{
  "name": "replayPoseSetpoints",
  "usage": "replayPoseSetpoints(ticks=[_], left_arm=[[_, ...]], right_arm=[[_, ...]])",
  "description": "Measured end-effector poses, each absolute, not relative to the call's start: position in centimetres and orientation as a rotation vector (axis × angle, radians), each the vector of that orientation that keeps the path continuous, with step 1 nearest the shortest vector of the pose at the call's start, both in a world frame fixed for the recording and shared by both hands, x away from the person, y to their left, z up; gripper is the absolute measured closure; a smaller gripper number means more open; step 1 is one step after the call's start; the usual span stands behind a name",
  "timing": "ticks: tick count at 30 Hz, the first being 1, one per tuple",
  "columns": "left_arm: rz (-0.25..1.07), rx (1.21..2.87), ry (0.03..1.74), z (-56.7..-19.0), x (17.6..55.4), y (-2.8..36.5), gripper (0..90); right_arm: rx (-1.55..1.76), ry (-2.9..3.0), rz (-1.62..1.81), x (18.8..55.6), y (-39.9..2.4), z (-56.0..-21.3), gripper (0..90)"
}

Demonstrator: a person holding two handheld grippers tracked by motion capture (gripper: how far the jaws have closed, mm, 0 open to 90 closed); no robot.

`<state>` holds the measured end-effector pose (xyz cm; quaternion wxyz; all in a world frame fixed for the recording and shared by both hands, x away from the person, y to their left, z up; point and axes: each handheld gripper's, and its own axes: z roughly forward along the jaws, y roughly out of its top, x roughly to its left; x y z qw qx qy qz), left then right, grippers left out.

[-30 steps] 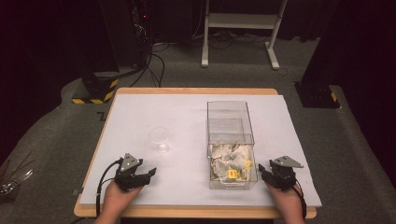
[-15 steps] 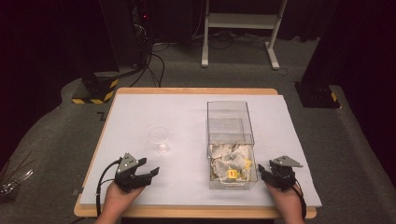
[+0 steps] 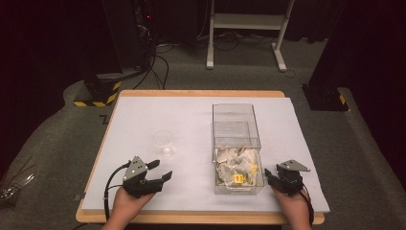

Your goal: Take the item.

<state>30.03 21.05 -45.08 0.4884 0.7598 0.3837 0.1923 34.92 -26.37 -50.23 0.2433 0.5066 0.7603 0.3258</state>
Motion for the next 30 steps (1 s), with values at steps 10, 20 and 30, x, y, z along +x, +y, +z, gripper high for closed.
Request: replayPoseSetpoints(ticks=[10, 20, 30], left_arm=[[0.456, 1.854, 0.871, -43.8, 29.2, 19.2, 34.1], [0.426, 1.878, 0.784, -43.1, 29.6, 15.3, 34.5], [0.381, 1.866, 0.72, -42.3, 30.1, 12.6, 35.0]], right_arm=[[1.381, 2.08, 0.892, 35.0, -26.4, -50.2, 47.7], [1.393, 2.083, 0.897, 34.9, -26.4, -50.2, 47.2], [1.39, 2.087, 0.899, 35.0, -26.5, -50.2, 47.0]])
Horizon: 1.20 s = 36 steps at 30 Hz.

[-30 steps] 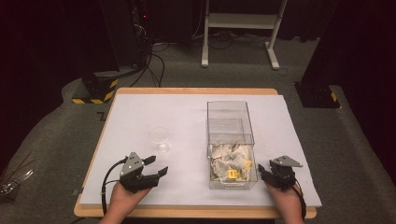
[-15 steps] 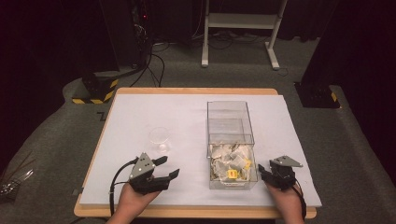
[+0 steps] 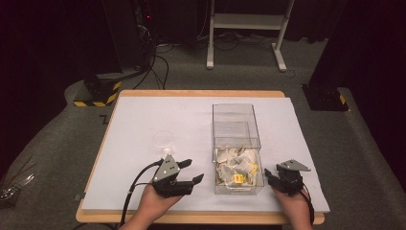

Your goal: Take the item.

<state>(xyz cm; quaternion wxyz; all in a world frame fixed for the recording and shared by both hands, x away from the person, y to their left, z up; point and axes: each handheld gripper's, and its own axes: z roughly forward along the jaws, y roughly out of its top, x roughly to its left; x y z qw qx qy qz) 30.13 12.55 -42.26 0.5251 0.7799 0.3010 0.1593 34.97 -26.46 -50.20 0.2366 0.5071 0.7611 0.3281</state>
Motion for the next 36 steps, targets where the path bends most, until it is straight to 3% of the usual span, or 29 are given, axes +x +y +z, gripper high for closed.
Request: replayPoseSetpoints(ticks=[9, 10, 22, 36], left_arm=[[0.379, 1.931, 0.619, -41.5, 30.8, 10.5, 36.7], [0.333, 1.866, 0.663, -41.7, 30.6, 9.6, 37.2], [0.297, 1.925, 0.606, -41.9, 31.1, 6.3, 43.3], [0.286, 2.051, 0.612, -42.7, 31.6, 4.3, 60.8]], right_arm=[[1.39, 2.087, 0.899, 35.0, -26.5, -50.2, 47.0], [1.39, 2.087, 0.899, 35.0, -26.5, -50.2, 47.0], [1.387, 2.089, 0.901, 35.0, -26.5, -50.2, 46.7], [1.385, 2.093, 0.905, 35.0, -26.5, -50.2, 45.6]])
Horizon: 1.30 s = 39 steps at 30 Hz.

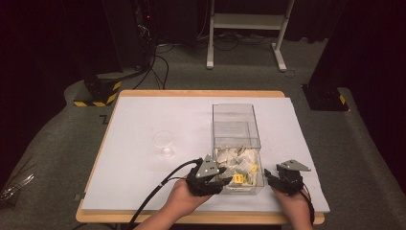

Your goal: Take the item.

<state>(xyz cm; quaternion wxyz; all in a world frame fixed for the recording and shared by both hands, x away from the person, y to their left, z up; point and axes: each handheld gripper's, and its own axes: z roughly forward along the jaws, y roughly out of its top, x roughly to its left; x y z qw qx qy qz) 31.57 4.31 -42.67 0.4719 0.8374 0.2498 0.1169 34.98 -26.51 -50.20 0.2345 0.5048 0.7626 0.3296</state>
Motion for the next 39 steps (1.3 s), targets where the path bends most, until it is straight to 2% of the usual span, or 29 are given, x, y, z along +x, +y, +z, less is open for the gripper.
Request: replayPoseSetpoints(ticks=[15, 20, 29, 39], left_arm=[[0.314, 2.096, 0.602, -42.93, 31.68, 3.88, 65.0], [0.331, 2.103, 0.61, -43.09, 31.8, 3.72, 69.5], [0.359, 2.108, 0.622, -43.43, 31.79, 3.58, 88.3], [0.348, 2.044, 0.608, -43.46, 31.72, 4.04, 89.9]], right_arm=[[1.381, 2.099, 0.904, 34.91, -26.44, -50.19, 44.9], [1.379, 2.1, 0.904, 34.92, -26.44, -50.19, 44.8], [1.373, 2.103, 0.903, 34.88, -26.4, -50.19, 44.8], [1.368, 2.105, 0.903, 34.87, -26.4, -50.19, 44.9]])
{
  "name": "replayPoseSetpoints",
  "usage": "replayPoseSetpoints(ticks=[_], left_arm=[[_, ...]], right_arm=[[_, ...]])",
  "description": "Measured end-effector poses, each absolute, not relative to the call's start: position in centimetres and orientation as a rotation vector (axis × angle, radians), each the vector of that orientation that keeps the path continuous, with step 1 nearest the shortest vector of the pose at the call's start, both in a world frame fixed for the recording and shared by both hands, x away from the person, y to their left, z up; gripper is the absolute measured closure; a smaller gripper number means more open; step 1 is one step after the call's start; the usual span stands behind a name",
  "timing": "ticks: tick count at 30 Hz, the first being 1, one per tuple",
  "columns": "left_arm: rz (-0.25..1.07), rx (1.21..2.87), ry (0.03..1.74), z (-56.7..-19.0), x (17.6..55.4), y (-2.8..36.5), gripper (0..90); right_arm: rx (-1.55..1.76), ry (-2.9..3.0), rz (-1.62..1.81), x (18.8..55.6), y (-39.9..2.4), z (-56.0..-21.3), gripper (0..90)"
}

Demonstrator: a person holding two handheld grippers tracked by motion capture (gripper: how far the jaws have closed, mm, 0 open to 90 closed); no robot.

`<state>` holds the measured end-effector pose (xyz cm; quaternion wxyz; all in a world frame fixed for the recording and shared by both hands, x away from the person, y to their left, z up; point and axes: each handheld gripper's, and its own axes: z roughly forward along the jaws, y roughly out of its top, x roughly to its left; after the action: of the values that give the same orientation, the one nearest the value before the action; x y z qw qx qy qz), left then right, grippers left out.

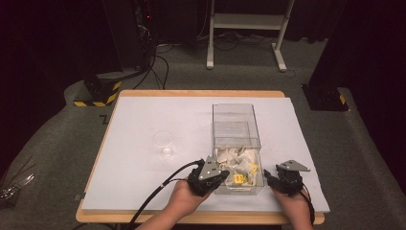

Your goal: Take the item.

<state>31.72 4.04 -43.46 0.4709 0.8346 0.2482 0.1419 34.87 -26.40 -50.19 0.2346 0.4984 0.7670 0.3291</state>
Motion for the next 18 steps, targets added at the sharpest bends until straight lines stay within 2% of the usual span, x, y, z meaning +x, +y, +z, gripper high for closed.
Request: replayPoseSetpoints(ticks=[18], left_arm=[[0.335, 1.802, 0.59, -41.5, 31.3, 6.5, 90.0]], right_arm=[[1.362, 2.105, 0.901, 34.8, -26.4, -50.2, 45.2]])
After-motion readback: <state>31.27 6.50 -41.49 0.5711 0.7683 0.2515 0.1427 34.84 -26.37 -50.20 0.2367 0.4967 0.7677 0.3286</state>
